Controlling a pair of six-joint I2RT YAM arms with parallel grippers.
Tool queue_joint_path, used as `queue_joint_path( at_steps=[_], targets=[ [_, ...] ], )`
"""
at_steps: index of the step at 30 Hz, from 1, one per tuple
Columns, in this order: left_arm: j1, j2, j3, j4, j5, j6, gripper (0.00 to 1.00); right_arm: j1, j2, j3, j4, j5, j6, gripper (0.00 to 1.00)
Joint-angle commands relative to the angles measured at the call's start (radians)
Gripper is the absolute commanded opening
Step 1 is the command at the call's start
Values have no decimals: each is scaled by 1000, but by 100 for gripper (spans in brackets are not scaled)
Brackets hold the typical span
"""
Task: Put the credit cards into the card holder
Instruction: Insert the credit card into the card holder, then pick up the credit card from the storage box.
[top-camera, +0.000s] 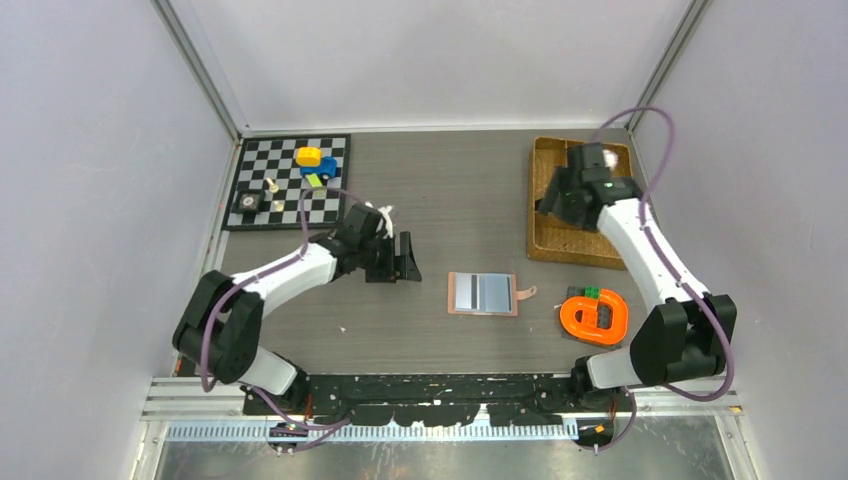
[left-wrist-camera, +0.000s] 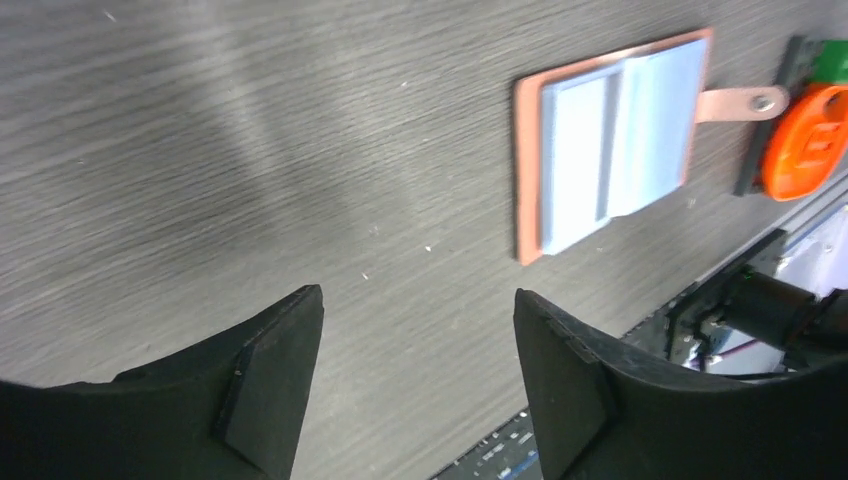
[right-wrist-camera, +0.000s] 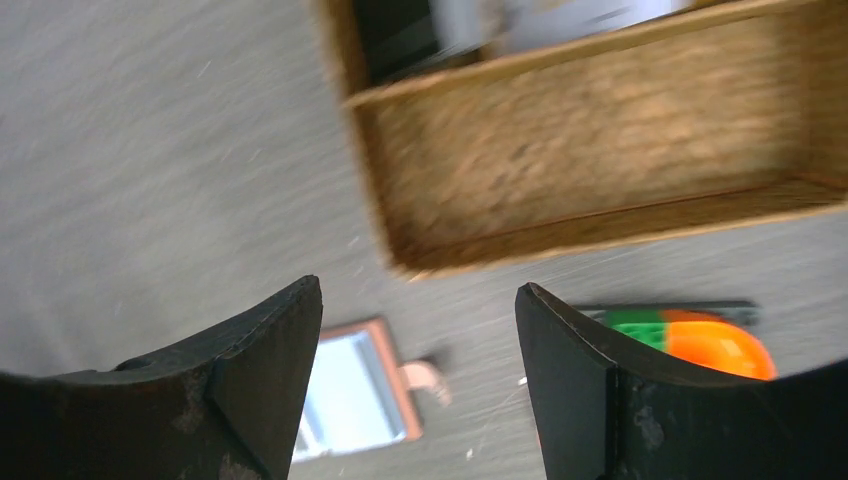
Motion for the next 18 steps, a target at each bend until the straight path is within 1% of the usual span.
queue_joint_path(
  at_steps=[1, 4, 7, 10, 12, 18],
  targets=[
    [54, -119, 175, -271, -10, 139, 75, -186, -2, 84, -5, 74, -83, 76],
    [107, -145, 290, -427, 7, 238, 80, -313, 41, 108, 40, 32, -100, 73],
    [147, -155, 361, -494, 58, 277, 81, -407, 78, 93, 123, -74, -112, 67],
    [164, -154, 425, -558, 60, 345, 81, -461, 138, 93, 176, -127, -126, 63],
    [166, -150, 445, -588, 8, 376, 81, -483, 187, 100, 198, -165, -137, 58],
    [171, -119, 416, -559, 15, 385, 82, -520, 259, 99, 274, -244, -164, 53]
  ],
)
